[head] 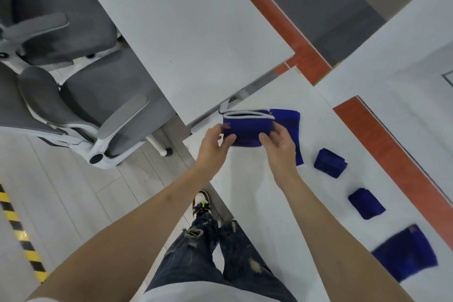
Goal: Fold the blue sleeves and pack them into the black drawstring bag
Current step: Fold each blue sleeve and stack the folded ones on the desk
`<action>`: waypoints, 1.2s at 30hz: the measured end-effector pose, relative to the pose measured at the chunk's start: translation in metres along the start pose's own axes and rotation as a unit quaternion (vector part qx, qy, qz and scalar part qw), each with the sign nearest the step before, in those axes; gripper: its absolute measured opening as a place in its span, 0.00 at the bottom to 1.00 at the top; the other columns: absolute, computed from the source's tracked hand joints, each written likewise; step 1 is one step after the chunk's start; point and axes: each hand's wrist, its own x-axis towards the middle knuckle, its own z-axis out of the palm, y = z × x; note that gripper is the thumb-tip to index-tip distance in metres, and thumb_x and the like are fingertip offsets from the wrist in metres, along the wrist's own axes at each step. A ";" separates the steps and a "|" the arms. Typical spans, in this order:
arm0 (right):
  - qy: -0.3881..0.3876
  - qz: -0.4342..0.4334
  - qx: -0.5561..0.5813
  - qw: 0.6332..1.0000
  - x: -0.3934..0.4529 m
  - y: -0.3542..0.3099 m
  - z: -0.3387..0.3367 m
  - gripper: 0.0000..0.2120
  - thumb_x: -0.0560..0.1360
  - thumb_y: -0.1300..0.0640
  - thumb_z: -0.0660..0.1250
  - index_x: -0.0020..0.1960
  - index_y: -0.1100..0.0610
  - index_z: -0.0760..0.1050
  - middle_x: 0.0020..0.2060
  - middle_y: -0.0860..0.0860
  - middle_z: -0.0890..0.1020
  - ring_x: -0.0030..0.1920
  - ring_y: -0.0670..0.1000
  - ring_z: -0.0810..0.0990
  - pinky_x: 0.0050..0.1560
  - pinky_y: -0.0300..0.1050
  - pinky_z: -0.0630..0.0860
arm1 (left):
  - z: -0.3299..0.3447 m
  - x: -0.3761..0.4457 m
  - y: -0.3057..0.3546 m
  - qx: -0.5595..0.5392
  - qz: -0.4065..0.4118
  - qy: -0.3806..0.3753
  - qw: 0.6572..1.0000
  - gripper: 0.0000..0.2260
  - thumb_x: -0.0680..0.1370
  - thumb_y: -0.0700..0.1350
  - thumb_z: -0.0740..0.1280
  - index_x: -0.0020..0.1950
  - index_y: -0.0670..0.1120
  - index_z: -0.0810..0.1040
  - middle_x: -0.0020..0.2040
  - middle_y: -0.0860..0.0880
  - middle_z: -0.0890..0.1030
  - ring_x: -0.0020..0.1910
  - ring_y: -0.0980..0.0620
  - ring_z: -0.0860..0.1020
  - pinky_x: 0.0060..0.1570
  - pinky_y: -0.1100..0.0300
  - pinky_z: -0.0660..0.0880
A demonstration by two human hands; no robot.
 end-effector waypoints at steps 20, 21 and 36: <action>-0.035 0.007 -0.361 0.932 0.002 0.087 0.005 0.10 0.85 0.43 0.61 0.61 0.47 0.69 0.47 0.45 0.81 0.46 0.51 0.82 0.47 0.57 0.82 | -0.001 -0.012 -0.072 0.159 -0.104 -0.066 0.980 0.07 0.85 0.47 0.62 0.61 0.50 0.75 0.50 0.51 0.82 0.43 0.56 0.78 0.34 0.70 0.70; -0.030 0.009 -0.374 0.927 0.005 0.086 0.007 0.10 0.85 0.43 0.60 0.62 0.48 0.68 0.47 0.46 0.81 0.45 0.51 0.82 0.47 0.57 0.82 | 0.000 -0.010 -0.071 0.159 -0.105 -0.063 0.980 0.07 0.85 0.47 0.61 0.62 0.51 0.74 0.49 0.51 0.82 0.43 0.57 0.78 0.33 0.69 0.70; 0.108 -0.013 -0.419 0.902 0.006 0.086 0.016 0.16 0.78 0.46 0.74 0.55 0.49 0.68 0.45 0.46 0.79 0.45 0.50 0.80 0.39 0.50 0.81 | 0.012 0.003 -0.087 0.336 -0.017 -0.055 0.940 0.17 0.83 0.46 0.62 0.68 0.60 0.62 0.39 0.54 0.82 0.41 0.47 0.79 0.47 0.45 0.78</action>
